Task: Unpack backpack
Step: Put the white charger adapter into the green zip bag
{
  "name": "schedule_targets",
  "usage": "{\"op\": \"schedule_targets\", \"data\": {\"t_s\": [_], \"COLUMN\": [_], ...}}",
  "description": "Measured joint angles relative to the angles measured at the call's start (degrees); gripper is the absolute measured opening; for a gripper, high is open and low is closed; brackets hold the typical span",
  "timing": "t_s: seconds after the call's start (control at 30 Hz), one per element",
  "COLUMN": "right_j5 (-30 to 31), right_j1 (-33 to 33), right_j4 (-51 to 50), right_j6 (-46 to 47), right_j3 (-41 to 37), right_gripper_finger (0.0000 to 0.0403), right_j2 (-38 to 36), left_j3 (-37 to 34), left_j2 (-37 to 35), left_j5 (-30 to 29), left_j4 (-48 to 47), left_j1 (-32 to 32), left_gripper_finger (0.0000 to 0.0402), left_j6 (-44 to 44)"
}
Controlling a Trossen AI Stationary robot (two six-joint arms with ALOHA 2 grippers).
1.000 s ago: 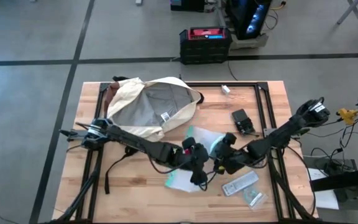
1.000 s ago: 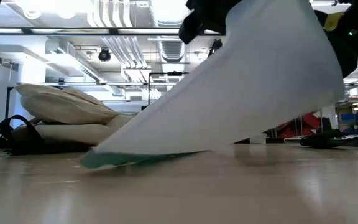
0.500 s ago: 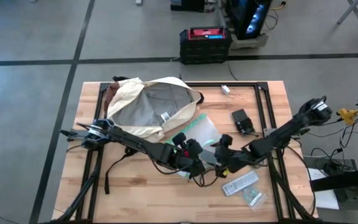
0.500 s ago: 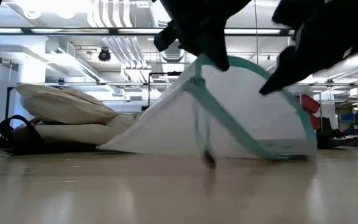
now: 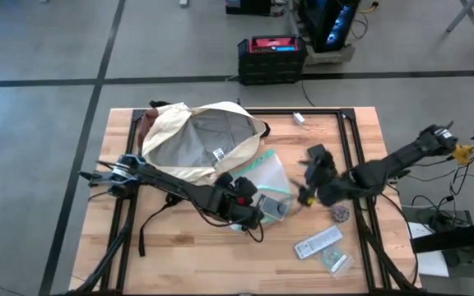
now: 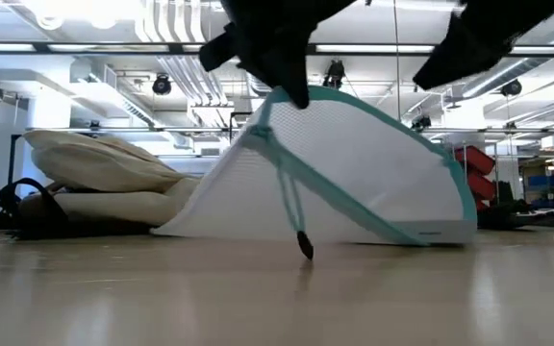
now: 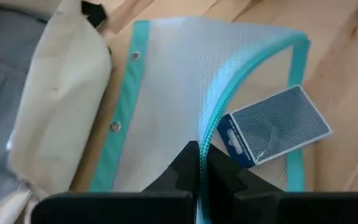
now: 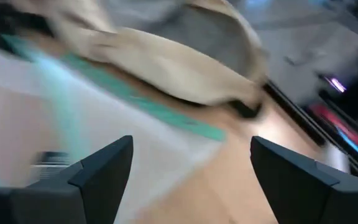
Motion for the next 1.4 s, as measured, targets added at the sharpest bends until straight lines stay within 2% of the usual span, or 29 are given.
{"op": "schedule_targets", "data": {"t_s": [0.1,0.2,0.27,0.4,0.47,0.57,0.73,0.97,1.07,1.2,1.4], "right_j5": [-2.7,-9.0,-16.7,-38.4,-44.8,-49.5,-52.6,-51.4,-48.6,-48.4,-46.5], "right_j1": [-10.2,-24.0,-34.9,-56.3,-64.5,-72.2,-74.7,-74.3,-74.3,-74.2,-73.5], "right_j4": [0.1,2.8,6.4,15.7,19.5,22.7,25.0,30.9,30.6,30.7,27.1], "right_j6": [-0.1,-4.8,-9.7,-17.2,-19.3,-22.3,-26.9,-27.7,-28.1,-28.7,-39.1], "right_j3": [-1.9,-3.0,-3.8,-4.2,-4.2,-3.3,-0.8,3.3,5.1,6.2,7.9], "right_gripper_finger": [0.0306,0.0309,0.0312,0.0313,0.0309,0.03,0.0287,0.0275,0.0264,0.0246,0.0237], "right_j2": [-1.2,-0.4,1.1,6.9,10.8,17.9,29.5,37.7,39.9,40.8,38.8], "left_j3": [0.0,0.0,0.0,-0.7,-1.3,-1.9,-4.2,-5.1,-5.4,-6.3,-8.0], "left_j2": [-0.5,-0.5,-0.1,0.0,0.0,0.1,0.2,0.2,0.1,0.1,0.1], "left_j5": [0.0,-0.1,-0.7,-2.3,-3.1,-4.7,-4.7,-4.7,-4.7,-4.7,-3.1], "left_j4": [1.3,3.2,4.4,4.6,4.7,5.4,9.0,10.2,11.7,13.3,14.9], "left_j1": [-1.5,-2.2,-2.1,-1.5,-1.2,-0.5,0.2,0.4,0.4,0.4,0.5], "left_gripper_finger": [0.0,0.0,0.0,0.0,0.0,0.0,0.0,0.0,0.0,0.0,0.0], "left_j6": [0.1,2.2,3.6,4.7,4.7,4.8,6.8,6.4,6.3,6.3,6.1]}}
